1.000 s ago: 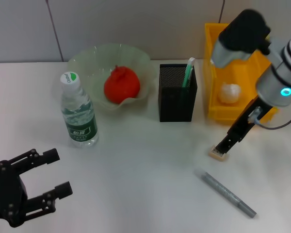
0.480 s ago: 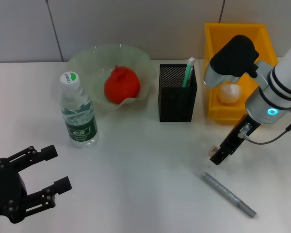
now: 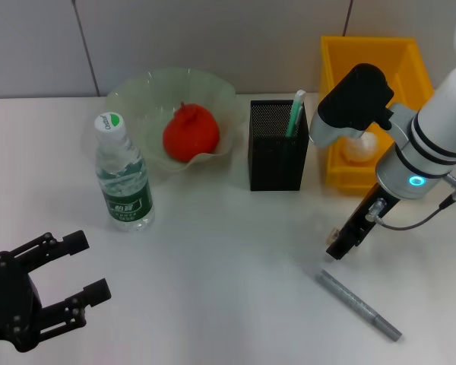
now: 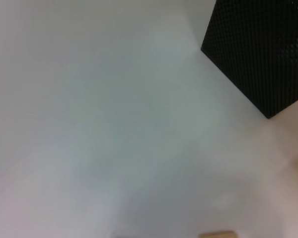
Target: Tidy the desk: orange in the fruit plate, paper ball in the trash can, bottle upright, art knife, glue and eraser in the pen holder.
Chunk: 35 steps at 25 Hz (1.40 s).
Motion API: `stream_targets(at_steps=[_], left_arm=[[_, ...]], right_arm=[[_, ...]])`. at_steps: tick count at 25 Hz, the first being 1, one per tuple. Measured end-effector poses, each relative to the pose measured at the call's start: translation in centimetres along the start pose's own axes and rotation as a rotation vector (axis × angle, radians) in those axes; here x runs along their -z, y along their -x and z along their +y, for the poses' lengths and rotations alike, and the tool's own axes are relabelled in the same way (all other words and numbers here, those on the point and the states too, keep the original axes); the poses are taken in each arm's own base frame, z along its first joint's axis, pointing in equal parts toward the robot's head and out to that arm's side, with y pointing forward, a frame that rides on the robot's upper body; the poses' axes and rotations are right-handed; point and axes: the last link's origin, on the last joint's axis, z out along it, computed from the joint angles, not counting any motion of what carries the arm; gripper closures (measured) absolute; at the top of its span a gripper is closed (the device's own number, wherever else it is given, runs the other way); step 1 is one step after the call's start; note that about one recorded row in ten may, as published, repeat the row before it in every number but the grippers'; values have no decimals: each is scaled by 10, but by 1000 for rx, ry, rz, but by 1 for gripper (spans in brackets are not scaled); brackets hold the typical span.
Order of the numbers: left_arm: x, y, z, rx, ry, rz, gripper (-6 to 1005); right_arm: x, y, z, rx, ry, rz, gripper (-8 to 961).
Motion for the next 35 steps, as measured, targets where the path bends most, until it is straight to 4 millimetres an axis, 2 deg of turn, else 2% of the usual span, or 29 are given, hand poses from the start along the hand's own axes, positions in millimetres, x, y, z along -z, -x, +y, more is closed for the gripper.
stream_targets(at_steps=[1, 6, 15, 19, 24, 26, 27, 28, 29, 30, 31, 33, 35], left_arm=[[0, 0, 0, 1, -1, 0, 223], [0, 0, 0, 2, -2, 0, 222], [0, 0, 0, 5, -3, -1, 225], [0, 1, 0, 6, -3, 0, 227], [1, 3, 1, 13, -2, -8, 229], [1, 3, 1, 17, -2, -8, 229], [1, 3, 1, 17, -2, -8, 229], [1, 4, 2, 21, -2, -9, 229], [1, 4, 2, 21, -2, -9, 229], [1, 4, 2, 19, -2, -10, 229], [1, 4, 2, 19, -2, -10, 229], [1, 4, 2, 16, -2, -11, 229], [1, 5, 2, 15, -1, -11, 229]], right_arm=[[0, 1, 0, 1, 0, 0, 134], [-1, -1, 0, -2, 4, 6, 326], [-5, -4, 0, -11, 6, 11, 573], [-5, -5, 0, -14, 6, 11, 588], [1, -2, -1, -15, 2, -10, 679], [15, 3, -3, -14, -16, -47, 694], [15, 3, -3, -14, -16, -47, 690], [30, 8, -5, -10, -39, -87, 687], [30, 8, -5, -10, -39, -87, 683], [47, 13, -5, -3, -57, -131, 680], [47, 13, -5, -3, -57, -131, 676], [74, 21, -3, 14, -98, -217, 669], [82, 23, -3, 18, -113, -245, 662]])
